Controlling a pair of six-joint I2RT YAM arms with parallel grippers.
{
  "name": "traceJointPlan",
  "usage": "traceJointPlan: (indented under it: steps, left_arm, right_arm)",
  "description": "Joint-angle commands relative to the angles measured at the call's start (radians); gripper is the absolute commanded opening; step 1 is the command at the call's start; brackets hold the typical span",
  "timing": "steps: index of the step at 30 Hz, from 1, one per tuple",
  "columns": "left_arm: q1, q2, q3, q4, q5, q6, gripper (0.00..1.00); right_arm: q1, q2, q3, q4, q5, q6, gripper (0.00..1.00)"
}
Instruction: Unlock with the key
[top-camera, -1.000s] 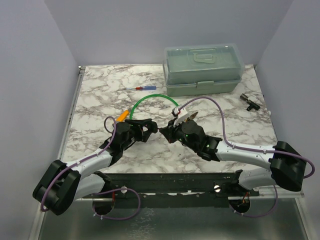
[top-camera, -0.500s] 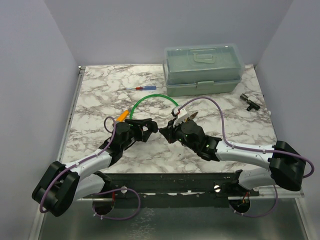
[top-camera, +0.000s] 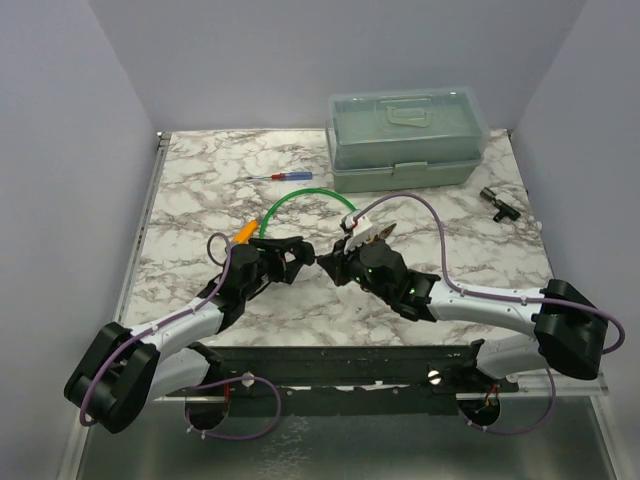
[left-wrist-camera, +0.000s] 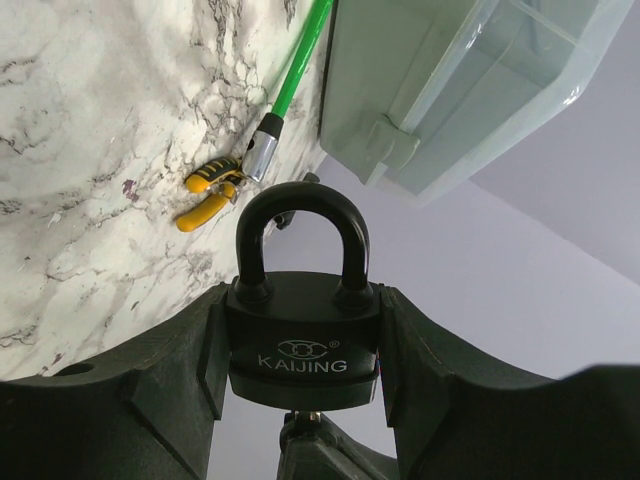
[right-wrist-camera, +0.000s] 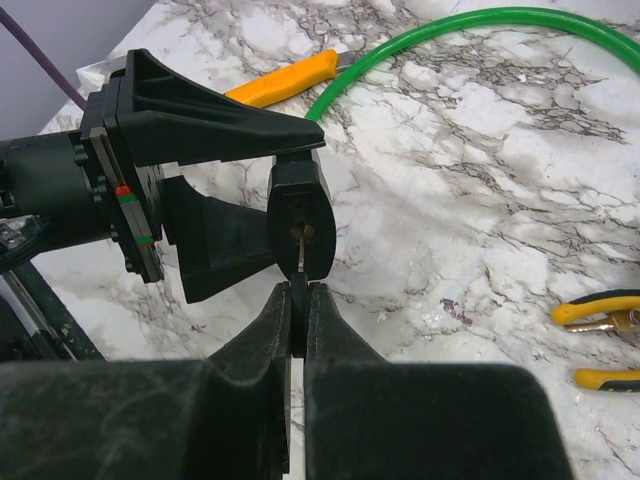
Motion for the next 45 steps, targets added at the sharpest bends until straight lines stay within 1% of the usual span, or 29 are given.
traceJointPlan:
  steps: [1, 9, 12, 22, 26, 33, 38, 41, 45]
  left_arm:
    - [-0.003, -0.019, 0.040, 0.085, 0.055, -0.011, 0.00]
    - [-0.003, -0.019, 0.051, 0.085, 0.077, 0.003, 0.00]
    - [-0.003, -0.010, 0.060, 0.084, 0.097, 0.009, 0.00]
    - [-0.003, 0.024, 0.082, 0.058, 0.144, 0.019, 0.00]
    - [-0.003, 0.021, 0.082, 0.053, 0.140, 0.018, 0.00]
    - [-0.003, 0.011, 0.077, 0.042, 0.128, 0.018, 0.00]
    - [-0.003, 0.007, 0.076, 0.041, 0.123, 0.025, 0.00]
    - [-0.003, 0.007, 0.081, 0.040, 0.124, 0.027, 0.00]
    - [-0.003, 0.010, 0.089, 0.039, 0.135, 0.037, 0.00]
  right_arm:
    - [0.006, 0.046, 0.043, 0.039, 0.033, -0.006, 0.00]
    - [0.006, 0.085, 0.065, 0.050, 0.026, -0.026, 0.00]
    - [0.006, 0.090, 0.065, 0.066, -0.042, -0.110, 0.00]
    - [0.006, 0.121, 0.098, 0.018, -0.143, -0.218, 0.00]
    - [0.006, 0.137, 0.110, 0.002, -0.101, -0.196, 0.00]
    - [0.006, 0.130, 0.092, 0.021, -0.093, -0.146, 0.00]
    - [0.006, 0.113, 0.077, 0.014, -0.034, -0.073, 0.00]
    - [0.006, 0.105, 0.065, 0.023, -0.028, -0.036, 0.00]
    - [0.006, 0.116, 0.065, 0.029, -0.030, -0.033, 0.00]
